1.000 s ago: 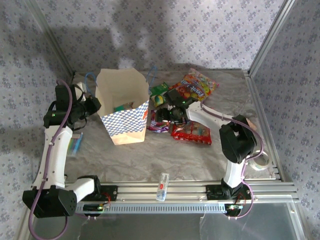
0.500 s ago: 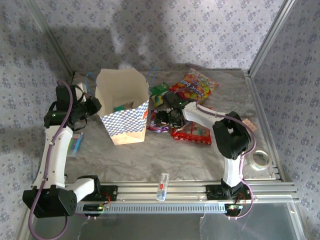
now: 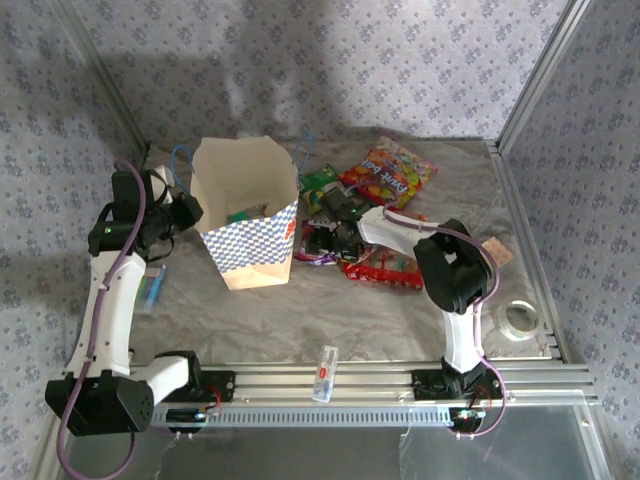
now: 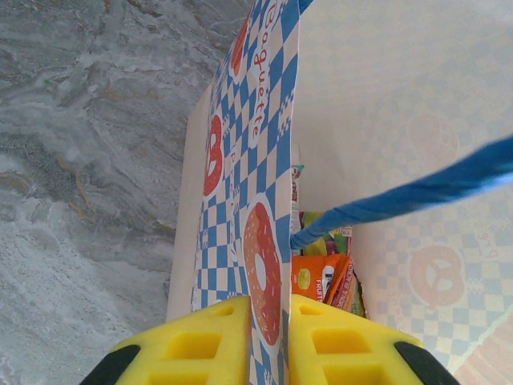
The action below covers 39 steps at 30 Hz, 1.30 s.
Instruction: Place the snacks into the paper bag
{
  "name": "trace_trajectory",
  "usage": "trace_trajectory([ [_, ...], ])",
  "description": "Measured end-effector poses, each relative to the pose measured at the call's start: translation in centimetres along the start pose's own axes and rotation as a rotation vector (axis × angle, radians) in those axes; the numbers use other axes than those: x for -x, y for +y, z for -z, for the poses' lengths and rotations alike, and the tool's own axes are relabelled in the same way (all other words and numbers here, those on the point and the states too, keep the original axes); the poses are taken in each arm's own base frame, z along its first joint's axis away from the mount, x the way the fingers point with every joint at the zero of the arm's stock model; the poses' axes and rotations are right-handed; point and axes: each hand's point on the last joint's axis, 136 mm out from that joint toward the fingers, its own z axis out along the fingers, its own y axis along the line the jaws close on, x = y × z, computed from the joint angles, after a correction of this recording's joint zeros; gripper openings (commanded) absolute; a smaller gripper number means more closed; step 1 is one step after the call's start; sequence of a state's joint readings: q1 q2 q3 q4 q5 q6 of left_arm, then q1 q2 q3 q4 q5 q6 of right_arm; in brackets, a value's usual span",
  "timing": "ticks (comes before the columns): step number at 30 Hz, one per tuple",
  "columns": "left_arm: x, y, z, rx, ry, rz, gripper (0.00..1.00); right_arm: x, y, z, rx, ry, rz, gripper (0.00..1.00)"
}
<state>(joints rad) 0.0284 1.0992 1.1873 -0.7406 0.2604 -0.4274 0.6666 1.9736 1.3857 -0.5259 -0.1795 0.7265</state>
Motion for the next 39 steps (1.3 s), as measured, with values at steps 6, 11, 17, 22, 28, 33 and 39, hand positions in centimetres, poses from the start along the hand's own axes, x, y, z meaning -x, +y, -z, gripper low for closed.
trace_trajectory([
  [6, -0.1, 0.0, 0.0, 0.001, 0.002, 0.0, 0.18, -0.3, -0.3, -0.9, -0.014, 0.014, 0.003, 0.72],
  [11, -0.1, 0.0, 0.0, 0.001, 0.002, 0.0, 0.18, -0.2, -0.2, -1.0, -0.021, 0.011, 0.014, 0.61],
  [17, -0.1, 0.0, 0.0, 0.001, 0.002, 0.001, 0.18, 0.0, -0.5, -0.9, -0.045, -0.001, 0.032, 0.39],
  [22, -0.1, 0.0, -0.1, 0.001, 0.003, 0.001, 0.18, 0.2, -0.4, -0.6, -0.049, -0.008, 0.045, 0.25],
  [28, -0.1, 0.0, 0.0, 0.0, 0.001, 0.0, 0.18, 0.5, 0.1, 0.1, -0.057, -0.027, 0.073, 0.13],
  [33, -0.1, 0.0, 0.1, -0.001, -0.002, -0.001, 0.18, 0.2, -0.1, 1.1, -0.085, -0.033, 0.088, 0.09],
  [39, -0.1, 0.0, 0.1, -0.001, -0.002, -0.001, 0.18, 0.3, -0.5, 3.1, -0.115, -0.059, 0.093, 0.0],
])
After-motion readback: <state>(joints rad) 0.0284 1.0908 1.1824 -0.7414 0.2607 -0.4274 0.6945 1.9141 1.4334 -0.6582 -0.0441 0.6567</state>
